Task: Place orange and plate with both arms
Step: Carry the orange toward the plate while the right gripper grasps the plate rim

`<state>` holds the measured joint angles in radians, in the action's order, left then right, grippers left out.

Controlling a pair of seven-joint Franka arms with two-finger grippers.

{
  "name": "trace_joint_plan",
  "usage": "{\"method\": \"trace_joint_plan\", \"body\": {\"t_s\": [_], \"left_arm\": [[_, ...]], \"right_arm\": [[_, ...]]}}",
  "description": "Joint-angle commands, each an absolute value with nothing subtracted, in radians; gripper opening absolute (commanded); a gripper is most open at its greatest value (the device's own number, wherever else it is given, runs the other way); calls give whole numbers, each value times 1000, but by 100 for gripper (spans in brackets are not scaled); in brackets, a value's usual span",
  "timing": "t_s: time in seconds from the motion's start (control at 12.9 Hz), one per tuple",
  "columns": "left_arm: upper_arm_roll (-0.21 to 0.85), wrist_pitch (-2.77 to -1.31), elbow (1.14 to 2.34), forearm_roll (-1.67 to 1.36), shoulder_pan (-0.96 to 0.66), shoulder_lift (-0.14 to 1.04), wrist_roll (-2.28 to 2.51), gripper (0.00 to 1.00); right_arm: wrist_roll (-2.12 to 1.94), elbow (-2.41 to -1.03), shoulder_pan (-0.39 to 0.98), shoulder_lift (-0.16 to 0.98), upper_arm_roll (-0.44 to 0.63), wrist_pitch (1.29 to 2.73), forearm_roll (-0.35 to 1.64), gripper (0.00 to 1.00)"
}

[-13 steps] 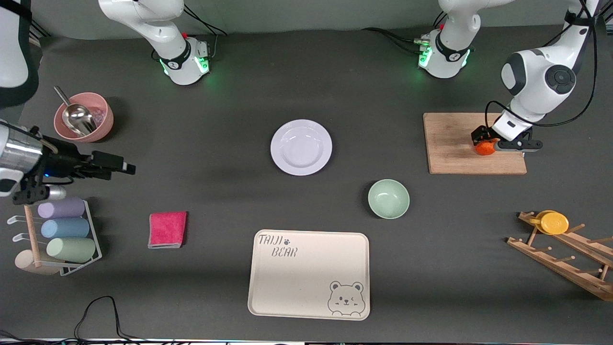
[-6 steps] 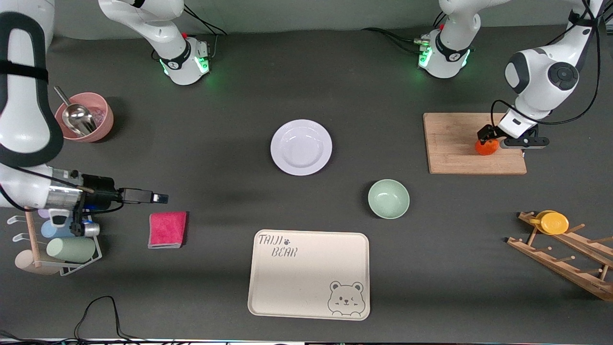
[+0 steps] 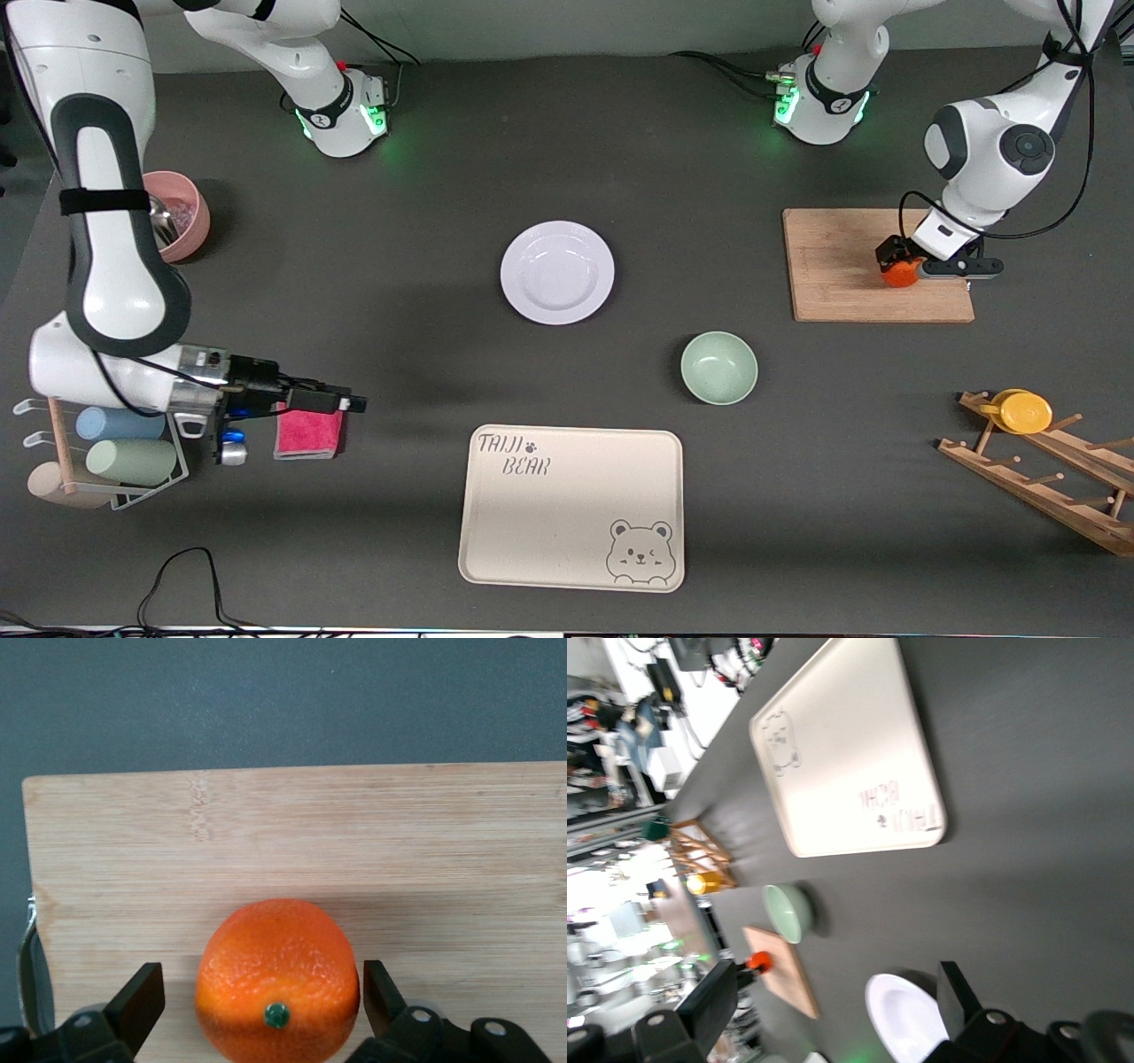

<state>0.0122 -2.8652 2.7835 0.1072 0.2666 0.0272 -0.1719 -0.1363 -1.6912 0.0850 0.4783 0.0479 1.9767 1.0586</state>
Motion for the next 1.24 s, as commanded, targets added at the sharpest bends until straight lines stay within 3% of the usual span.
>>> {"method": "trace_joint_plan", "body": {"t_s": [0.0, 0.15, 0.23, 0.46, 0.62, 0.85, 1.16], "left_arm": [[18, -2887, 2803, 121, 259, 32, -144, 83], [20, -2887, 2800, 120, 244, 35, -141, 52], [20, -2885, 2800, 120, 244, 35, -141, 42], [20, -2828, 2771, 120, 245, -12, -149, 41], [23, -2574, 2664, 118, 241, -95, -153, 41], [26, -2089, 2403, 92, 190, -213, -153, 41], [26, -1713, 2090, 52, 143, -256, -160, 41]], "right_arm": [[-221, -1820, 123, 437, 52, 2077, 1211, 100], [-225, -1890, 127, 410, 51, 2126, 1300, 100], [-256, -1905, 143, 402, 51, 2129, 1308, 100], [-374, -2008, 164, 367, 51, 2126, 1380, 100], [-513, -2104, 178, 319, 40, 2126, 1388, 100], [-786, -2222, 179, 302, -4, 2115, 1463, 100], [-880, -2301, 199, 325, -37, 2037, 1586, 100]]}}
